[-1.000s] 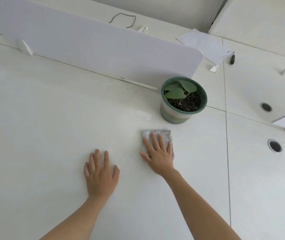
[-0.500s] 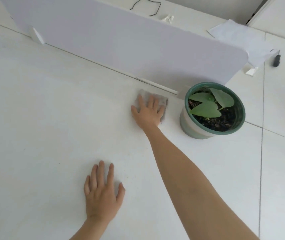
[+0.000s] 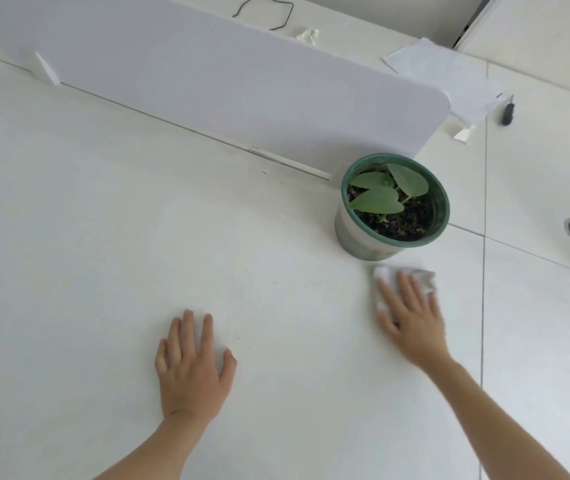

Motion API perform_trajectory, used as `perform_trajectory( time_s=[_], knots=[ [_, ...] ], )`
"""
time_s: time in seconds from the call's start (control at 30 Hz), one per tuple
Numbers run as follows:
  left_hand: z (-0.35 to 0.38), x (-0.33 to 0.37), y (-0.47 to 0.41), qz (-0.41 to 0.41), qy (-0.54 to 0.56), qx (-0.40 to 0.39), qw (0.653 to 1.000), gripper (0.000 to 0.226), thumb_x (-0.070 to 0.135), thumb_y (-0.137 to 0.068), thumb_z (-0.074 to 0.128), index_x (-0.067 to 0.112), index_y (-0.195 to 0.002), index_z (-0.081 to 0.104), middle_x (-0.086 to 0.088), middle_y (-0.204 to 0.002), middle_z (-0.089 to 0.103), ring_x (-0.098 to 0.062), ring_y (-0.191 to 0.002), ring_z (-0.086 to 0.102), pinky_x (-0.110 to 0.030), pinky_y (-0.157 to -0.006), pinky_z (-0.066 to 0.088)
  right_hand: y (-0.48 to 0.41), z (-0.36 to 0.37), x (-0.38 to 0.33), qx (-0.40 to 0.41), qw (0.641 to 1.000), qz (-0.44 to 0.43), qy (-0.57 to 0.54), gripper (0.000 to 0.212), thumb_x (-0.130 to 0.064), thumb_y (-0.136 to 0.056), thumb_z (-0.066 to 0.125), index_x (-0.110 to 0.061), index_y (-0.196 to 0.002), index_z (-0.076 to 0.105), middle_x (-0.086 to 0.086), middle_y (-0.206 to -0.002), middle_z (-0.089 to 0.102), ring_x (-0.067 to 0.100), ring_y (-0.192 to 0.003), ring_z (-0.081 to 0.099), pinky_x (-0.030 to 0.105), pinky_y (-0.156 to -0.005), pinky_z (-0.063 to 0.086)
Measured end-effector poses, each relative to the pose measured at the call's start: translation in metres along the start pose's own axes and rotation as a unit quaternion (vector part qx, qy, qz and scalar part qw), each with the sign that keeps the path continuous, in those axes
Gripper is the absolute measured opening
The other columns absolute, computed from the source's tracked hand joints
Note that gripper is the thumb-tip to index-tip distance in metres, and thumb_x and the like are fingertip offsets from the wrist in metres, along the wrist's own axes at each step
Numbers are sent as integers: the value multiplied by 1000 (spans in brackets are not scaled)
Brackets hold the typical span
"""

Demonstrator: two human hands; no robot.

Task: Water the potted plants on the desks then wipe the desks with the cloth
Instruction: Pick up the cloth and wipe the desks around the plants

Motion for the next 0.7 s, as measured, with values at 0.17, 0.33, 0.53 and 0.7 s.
perform_trajectory(
  time_s=[0.17,0.33,0.53,0.7],
  knots=[
    [4,-1,-1,-2,-6,-14,1000,59,38,-74,35,6,-119,55,-26,-126,56,-33,-120,34,-45,-94,23,-52,-23,72,-12,972,208,-105,55,-46,-92,21,-36,-144,7,4,-158,-3,19,-144,-6,52,-115,-3],
    [4,-1,0,-1,-2,-9,1000,59,38,-74,35,5,-119,55,-26,-127,55,-34,-120,34,-46,-94,23,-43,-17,32,8,962,238,-137,54,-45,-93,20,-35,-144,7,3,-158,-5,20,-144,-8,51,-114,-8],
    [3,0,0,3,2,-1,1000,58,38,-74,35,8,-122,47,-26,-127,55,-35,-120,34,-46,-94,24,15,-1,-53,25,960,235,-148,56,-38,-93,30,-35,-144,7,5,-158,-1,22,-145,-3,51,-114,-5],
    [4,0,-1,5,-1,-5,1000,57,38,-74,35,9,-123,44,-27,-127,55,-34,-120,34,-46,-94,24,-7,7,-166,-30,988,53,-140,57,-41,-94,28,-35,-145,2,4,-158,-5,22,-144,-9,50,-113,-10]
  ],
)
Point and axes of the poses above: each hand's wrist, its own y-axis away from the middle knuckle, its own z-axis out of the palm, x = y × z, the point moved 10 cm from there along -y, towards the middle knuckle
